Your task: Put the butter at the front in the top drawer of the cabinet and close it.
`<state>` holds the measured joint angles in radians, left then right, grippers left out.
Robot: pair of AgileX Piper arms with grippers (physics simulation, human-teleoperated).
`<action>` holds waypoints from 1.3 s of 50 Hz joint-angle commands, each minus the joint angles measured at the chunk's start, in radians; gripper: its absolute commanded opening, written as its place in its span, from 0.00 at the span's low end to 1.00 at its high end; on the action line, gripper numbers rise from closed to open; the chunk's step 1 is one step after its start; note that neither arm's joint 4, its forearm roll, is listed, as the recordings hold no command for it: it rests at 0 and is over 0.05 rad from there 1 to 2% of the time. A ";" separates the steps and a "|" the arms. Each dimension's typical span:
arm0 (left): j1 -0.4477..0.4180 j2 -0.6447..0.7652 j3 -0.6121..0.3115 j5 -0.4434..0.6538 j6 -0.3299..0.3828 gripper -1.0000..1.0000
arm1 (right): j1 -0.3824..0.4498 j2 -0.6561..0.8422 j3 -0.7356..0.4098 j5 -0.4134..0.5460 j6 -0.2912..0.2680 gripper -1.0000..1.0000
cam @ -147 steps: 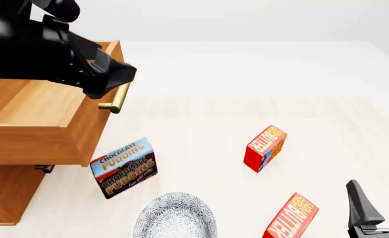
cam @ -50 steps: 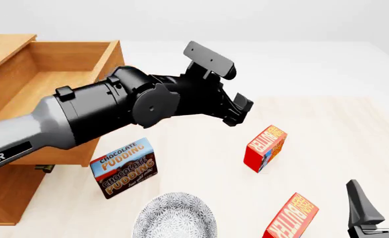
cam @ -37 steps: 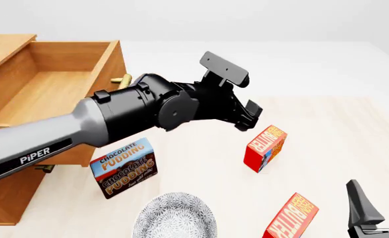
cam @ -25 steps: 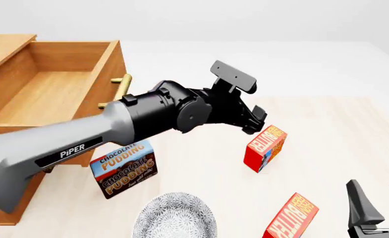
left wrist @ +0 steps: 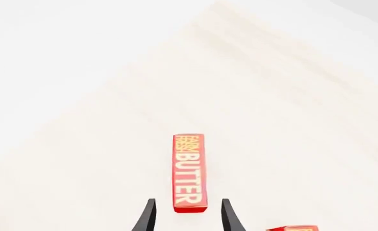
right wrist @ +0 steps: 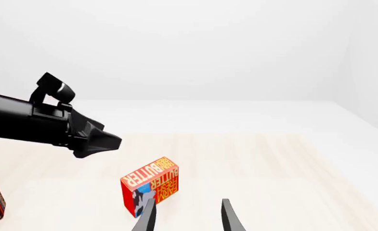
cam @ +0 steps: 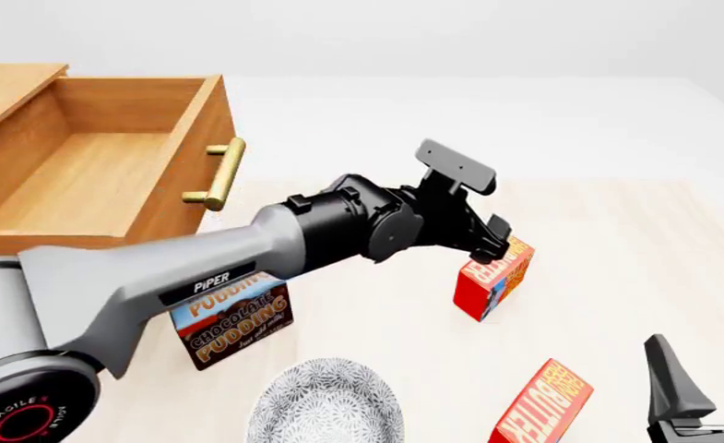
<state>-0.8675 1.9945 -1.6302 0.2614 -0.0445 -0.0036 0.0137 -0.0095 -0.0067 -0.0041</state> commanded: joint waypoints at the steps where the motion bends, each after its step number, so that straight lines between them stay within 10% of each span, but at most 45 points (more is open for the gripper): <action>1: -0.005 0.037 -0.008 -0.028 -0.019 1.00 | 0.001 -0.003 0.002 0.001 0.000 1.00; 65: -0.006 0.178 -0.023 -0.122 -0.077 1.00 | 0.001 -0.005 0.003 0.004 0.000 1.00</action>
<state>-0.8743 2.1613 -1.6562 0.1527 -0.1133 -0.0034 0.0122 -0.0094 -0.0052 -0.0045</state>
